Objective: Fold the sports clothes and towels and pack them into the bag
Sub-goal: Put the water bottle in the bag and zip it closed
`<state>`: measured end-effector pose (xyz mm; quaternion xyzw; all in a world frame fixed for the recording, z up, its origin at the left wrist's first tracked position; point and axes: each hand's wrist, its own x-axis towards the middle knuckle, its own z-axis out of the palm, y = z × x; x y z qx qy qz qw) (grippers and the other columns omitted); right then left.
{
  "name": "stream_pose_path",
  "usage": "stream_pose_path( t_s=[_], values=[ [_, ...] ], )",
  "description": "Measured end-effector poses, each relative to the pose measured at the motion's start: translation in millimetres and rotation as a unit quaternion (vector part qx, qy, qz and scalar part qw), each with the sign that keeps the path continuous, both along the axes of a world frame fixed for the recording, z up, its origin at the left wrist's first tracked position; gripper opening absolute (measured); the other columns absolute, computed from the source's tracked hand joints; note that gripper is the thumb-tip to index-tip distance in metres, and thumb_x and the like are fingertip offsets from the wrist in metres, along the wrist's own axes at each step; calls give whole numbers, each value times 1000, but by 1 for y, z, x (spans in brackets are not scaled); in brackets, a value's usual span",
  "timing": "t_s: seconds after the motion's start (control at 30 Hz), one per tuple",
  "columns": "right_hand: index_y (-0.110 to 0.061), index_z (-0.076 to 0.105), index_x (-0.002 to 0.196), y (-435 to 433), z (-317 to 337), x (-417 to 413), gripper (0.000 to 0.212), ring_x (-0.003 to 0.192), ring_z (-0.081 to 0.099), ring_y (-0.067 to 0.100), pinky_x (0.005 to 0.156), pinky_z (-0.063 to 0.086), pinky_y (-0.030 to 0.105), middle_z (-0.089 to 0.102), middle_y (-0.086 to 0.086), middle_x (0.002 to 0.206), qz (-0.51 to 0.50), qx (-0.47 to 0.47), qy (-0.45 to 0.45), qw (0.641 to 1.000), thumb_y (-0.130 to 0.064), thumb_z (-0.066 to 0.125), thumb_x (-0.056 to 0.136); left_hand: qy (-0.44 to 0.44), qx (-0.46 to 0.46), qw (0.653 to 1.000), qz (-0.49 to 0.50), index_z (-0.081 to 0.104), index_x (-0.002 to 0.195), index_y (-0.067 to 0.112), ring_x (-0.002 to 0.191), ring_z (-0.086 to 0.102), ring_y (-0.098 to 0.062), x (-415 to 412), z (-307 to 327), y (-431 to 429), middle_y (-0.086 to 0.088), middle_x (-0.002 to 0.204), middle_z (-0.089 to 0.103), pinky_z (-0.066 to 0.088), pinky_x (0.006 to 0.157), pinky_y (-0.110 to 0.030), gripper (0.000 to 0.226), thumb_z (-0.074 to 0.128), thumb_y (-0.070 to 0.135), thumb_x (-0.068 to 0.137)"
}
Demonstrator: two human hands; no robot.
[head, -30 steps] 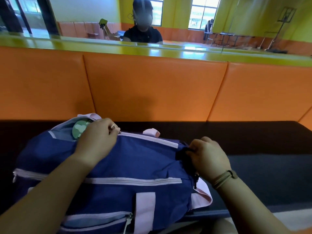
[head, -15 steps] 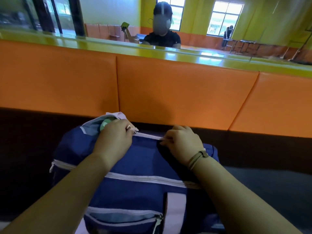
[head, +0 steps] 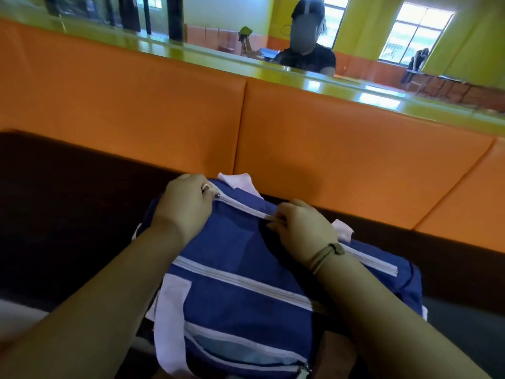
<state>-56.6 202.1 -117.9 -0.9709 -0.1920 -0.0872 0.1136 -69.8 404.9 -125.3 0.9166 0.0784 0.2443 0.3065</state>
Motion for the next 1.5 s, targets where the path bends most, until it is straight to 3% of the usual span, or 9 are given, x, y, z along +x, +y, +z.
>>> stream_pose_path(
  t_s=[0.17, 0.3, 0.43, 0.67, 0.9, 1.13, 1.27, 1.43, 1.5],
  values=[
    [-12, 59, 81, -22, -17, 6, 24, 71, 56, 34, 55, 49, 44, 54, 9, 81, 22, 41, -115, 992, -33, 54, 90, 27, -33, 996, 83, 64, 90, 3, 94, 57, -32, 0, -2, 45, -17, 102, 63, 44, 78, -35, 19, 53, 19, 93],
    [-10, 58, 75, -26, -25, 14, 31, 55, 51, 32, 40, 40, 33, 51, 9, 70, 39, 14, -205, 978, -37, 48, 87, 21, -39, 996, 81, 61, 86, 10, 85, 51, -19, 3, -11, 52, -10, 100, 61, 38, 74, -29, 14, 54, 20, 93],
    [-10, 58, 73, -23, -11, 34, 22, 57, 49, 31, 45, 26, 26, 49, 10, 70, 26, -1, -260, 965, -29, 57, 85, 1, -52, 996, 71, 64, 93, 10, 90, 54, -21, 9, -17, 52, -9, 102, 61, 38, 77, -29, 15, 53, 19, 94],
    [-7, 61, 75, -10, 14, 75, 38, 62, 51, 33, 43, 35, 30, 52, 14, 73, 42, 17, -294, 955, -38, 43, 88, -24, -66, 994, 85, 65, 95, 7, 96, 55, -26, 22, -9, 54, -11, 106, 61, 36, 80, -27, 16, 53, 19, 94],
    [-15, 68, 95, -16, 9, 63, 24, 89, 52, 35, 69, 48, 44, 59, 10, 90, 4, 13, -154, 988, -36, 62, 86, -35, -70, 996, 42, 61, 118, 11, 103, 55, -21, 8, -5, 33, -8, 120, 51, 42, 90, -26, 30, 62, 20, 89],
    [-16, 68, 92, -53, -4, -1, 23, 82, 56, 37, 63, 49, 47, 61, 7, 86, 39, 97, -210, 972, -33, 62, 79, -94, -42, 992, -71, 67, 94, 14, 93, 57, -24, -54, -10, -28, 1, 96, 59, 46, 86, -38, 14, 68, 23, 85],
    [-22, 65, 91, -76, -28, -54, 26, 84, 57, 30, 64, 48, 45, 60, -1, 88, 27, 143, -201, 969, -44, 57, 80, -88, -11, 989, -118, 67, 85, 21, 85, 56, -18, -90, -28, -66, 9, 86, 60, 40, 77, -26, 13, 63, 32, 80],
    [-30, 64, 91, -101, -57, -97, 19, 93, 51, 24, 77, 38, 41, 62, -5, 100, -12, 65, -247, 967, -40, 60, 76, -60, 44, 985, -155, 66, 81, 25, 80, 56, -16, -115, -47, -104, 11, 83, 59, 46, 69, -30, 9, 62, 33, 78],
    [-37, 61, 97, -114, -63, -102, 29, 99, 47, 24, 78, 33, 41, 61, -7, 108, -26, 43, -239, 970, -33, 68, 69, -56, 96, 978, -176, 66, 82, 26, 78, 56, -19, -119, -54, -115, 9, 82, 57, 45, 66, -34, 15, 54, 35, 78]
  ],
)
